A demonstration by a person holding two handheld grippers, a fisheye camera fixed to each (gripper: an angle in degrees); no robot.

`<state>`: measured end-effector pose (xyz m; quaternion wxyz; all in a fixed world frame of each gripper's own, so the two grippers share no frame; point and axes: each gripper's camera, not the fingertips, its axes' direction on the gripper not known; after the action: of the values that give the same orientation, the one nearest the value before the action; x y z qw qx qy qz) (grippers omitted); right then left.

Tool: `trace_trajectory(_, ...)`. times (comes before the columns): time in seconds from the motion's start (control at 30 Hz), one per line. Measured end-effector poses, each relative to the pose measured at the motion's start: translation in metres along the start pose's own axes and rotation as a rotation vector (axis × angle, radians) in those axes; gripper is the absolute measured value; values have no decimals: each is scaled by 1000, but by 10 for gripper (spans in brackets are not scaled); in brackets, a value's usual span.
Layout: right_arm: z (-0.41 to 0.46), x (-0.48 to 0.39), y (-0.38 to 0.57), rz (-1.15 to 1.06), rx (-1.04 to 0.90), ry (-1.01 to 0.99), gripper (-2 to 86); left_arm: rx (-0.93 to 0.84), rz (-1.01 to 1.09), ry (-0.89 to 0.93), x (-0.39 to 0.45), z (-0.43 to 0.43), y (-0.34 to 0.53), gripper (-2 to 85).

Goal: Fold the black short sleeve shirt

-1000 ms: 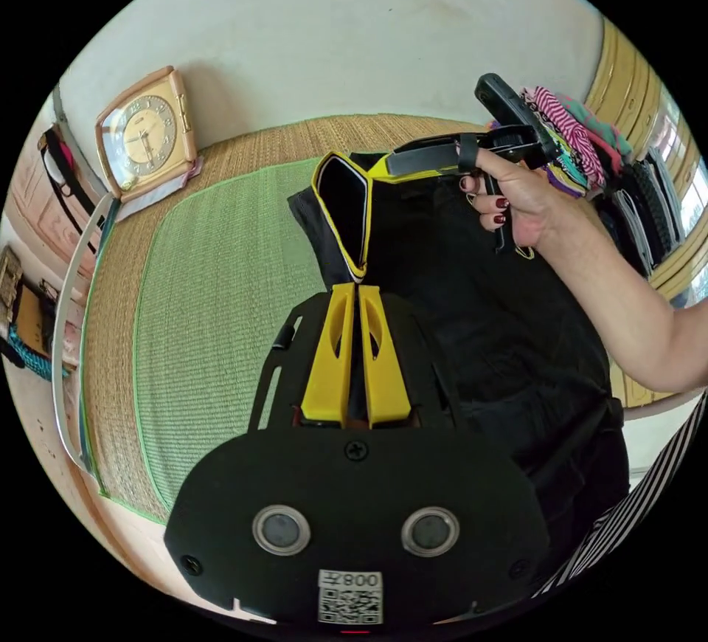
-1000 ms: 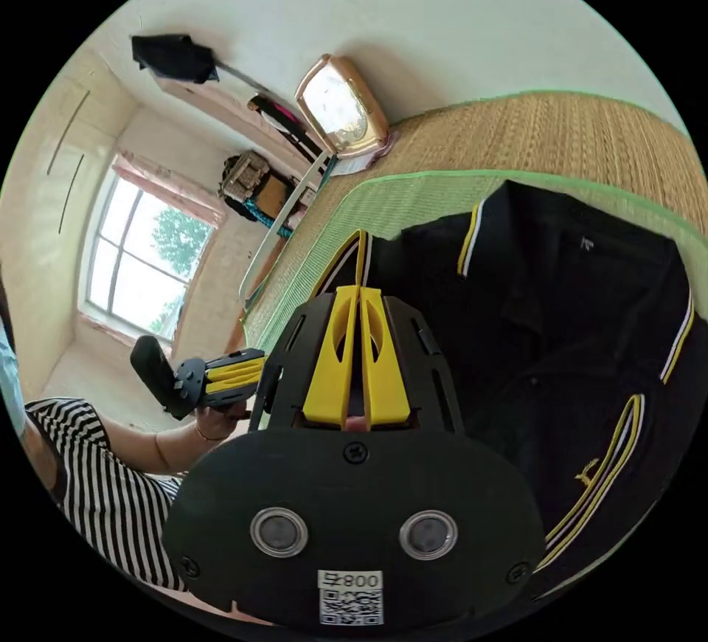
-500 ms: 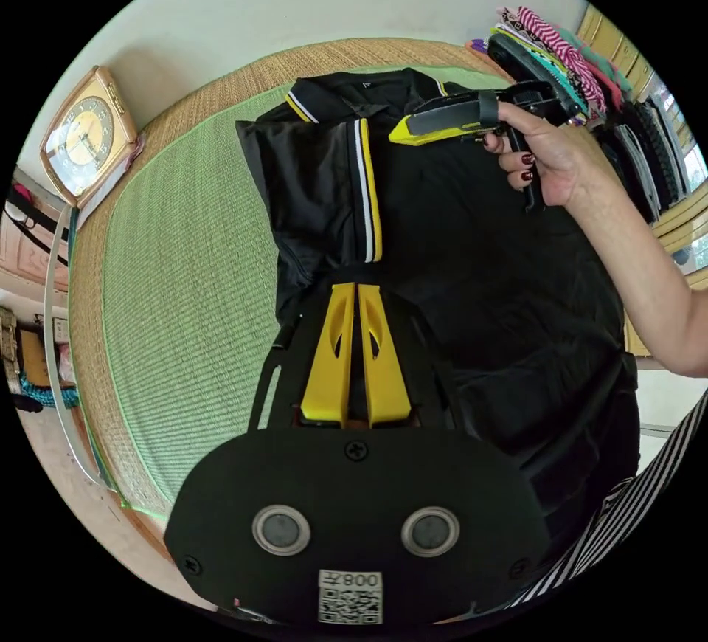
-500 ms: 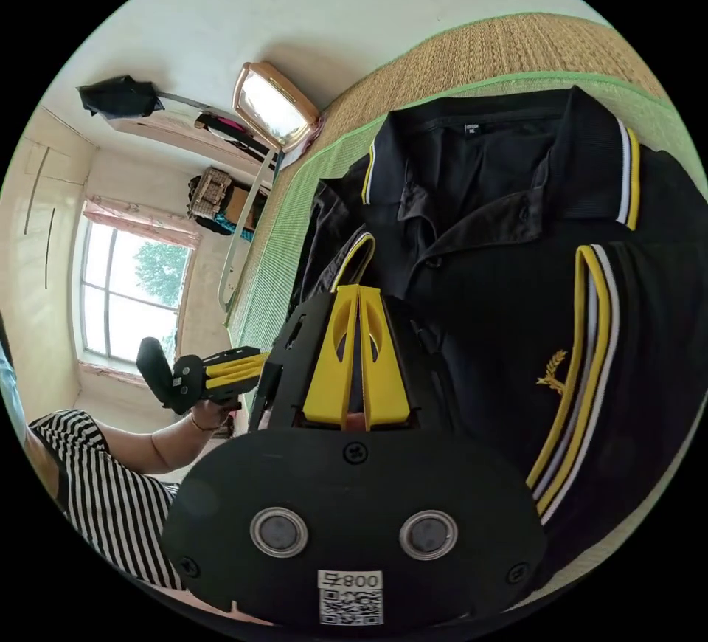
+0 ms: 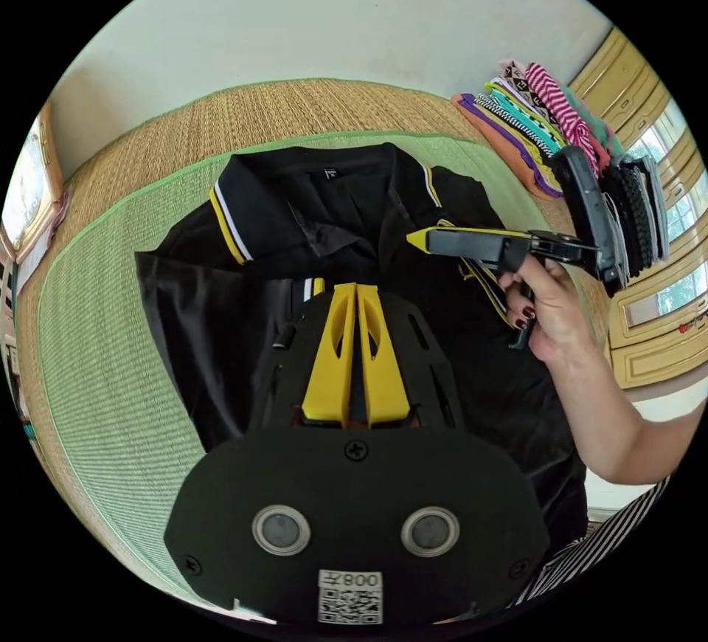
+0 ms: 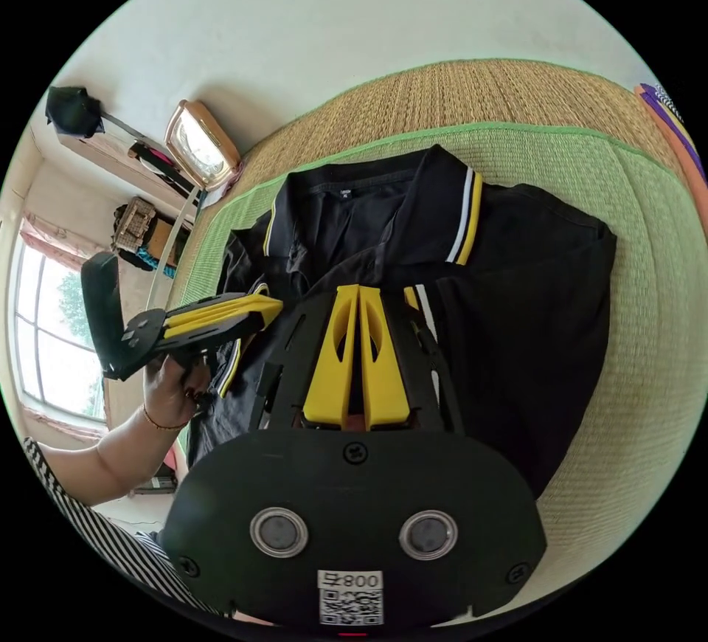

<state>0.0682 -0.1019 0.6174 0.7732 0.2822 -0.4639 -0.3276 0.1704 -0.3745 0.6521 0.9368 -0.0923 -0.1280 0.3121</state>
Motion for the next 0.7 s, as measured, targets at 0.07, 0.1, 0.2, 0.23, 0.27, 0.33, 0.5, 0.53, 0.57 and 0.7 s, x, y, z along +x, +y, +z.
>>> trace_trajectory(0.07,-3,-2,-5,-4,-7,-6,0,-32,-3,3,-4,8,-14,1)
trace_trajectory(0.1,-7,-2,-8,-4,3,-22,0,-19,-5,3,-7,8,-20,1)
trace_trajectory(0.2,-22,-8,-14,3,43,-27,0,-14,-19,10,-11,5,-29,1)
trace_trajectory(0.23,-24,-10,-16,0,48,-30,0,-13,-19,7,-11,5,-29,1)
trace_trajectory(0.27,-29,-14,-19,-11,55,-43,0,-12,-19,4,-11,3,-30,0)
trace_trajectory(0.33,-30,-21,-25,-20,43,-44,0,-6,-21,5,-12,2,-31,0)
trace_trajectory(0.5,-30,-46,-41,-58,-3,5,0,-10,-38,32,-19,6,-31,1)
trace_trajectory(0.53,-32,-47,-43,-59,-5,5,0,-9,-42,38,-20,5,-31,1)
trace_trajectory(0.57,-35,-50,-45,-51,-10,-3,0,-7,-51,44,-22,3,-30,1)
trace_trajectory(0.7,-59,-66,-42,-40,-6,22,0,67,-55,29,-18,-28,-10,0)
